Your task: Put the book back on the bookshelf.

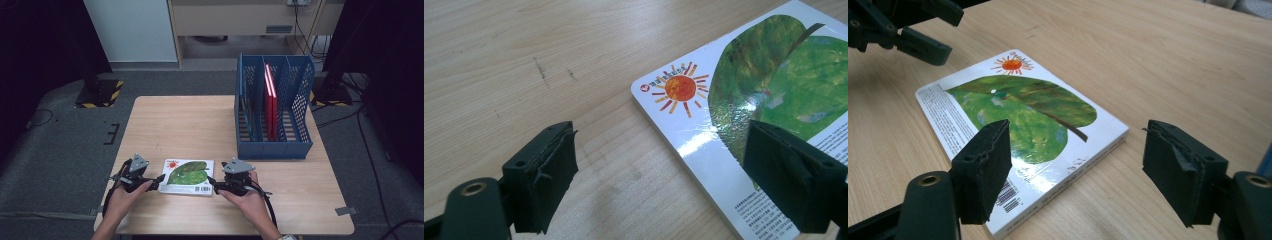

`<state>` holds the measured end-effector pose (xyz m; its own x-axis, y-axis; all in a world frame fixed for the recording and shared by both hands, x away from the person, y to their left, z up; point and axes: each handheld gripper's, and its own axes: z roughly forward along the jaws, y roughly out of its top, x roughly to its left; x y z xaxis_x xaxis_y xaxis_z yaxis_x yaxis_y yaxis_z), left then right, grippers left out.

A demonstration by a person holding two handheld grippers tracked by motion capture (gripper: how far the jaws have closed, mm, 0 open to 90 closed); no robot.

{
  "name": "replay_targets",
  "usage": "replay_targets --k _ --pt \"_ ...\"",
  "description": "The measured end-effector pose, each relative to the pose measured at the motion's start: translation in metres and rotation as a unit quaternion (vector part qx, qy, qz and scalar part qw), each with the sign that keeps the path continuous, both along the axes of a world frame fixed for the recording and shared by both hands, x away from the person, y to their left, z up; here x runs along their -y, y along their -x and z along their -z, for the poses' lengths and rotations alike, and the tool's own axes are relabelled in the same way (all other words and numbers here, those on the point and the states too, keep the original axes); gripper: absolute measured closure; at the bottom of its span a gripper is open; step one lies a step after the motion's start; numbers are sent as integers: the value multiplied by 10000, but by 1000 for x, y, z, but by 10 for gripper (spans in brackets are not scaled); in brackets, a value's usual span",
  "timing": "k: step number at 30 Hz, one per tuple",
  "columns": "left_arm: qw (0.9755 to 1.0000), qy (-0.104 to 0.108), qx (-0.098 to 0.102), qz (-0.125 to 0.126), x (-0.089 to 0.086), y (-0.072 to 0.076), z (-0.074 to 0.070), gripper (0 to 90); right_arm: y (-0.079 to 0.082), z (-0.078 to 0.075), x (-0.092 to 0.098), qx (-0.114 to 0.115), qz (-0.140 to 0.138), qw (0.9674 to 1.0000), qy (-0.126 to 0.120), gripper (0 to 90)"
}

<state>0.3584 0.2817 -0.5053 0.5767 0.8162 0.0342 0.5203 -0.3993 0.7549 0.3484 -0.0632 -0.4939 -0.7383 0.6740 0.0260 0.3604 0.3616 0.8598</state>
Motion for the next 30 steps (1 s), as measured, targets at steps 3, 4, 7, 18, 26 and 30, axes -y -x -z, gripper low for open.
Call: replay_targets --k 3,4,7,18,26,30 --pt "10000 10 3 -6 0 0 -1 140 0 4 -2 -71 -44 10000 43 289" --pt "10000 6 -4 1 0 0 -1 147 0 5 -3 -96 -54 9999 32 296" --pt "10000 -12 -31 47 0 0 -1 170 0 7 -4 -173 -94 9998 14 306" --pt "9996 3 -194 209 6 -11 -3 197 2 18 -14 -394 -287 9987 145 236" --pt "9976 100 -515 453 17 -37 1 198 9 31 -21 -557 -475 9964 420 173" --pt "9969 67 -611 491 19 -45 4 200 10 34 -22 -579 -514 9956 533 174"
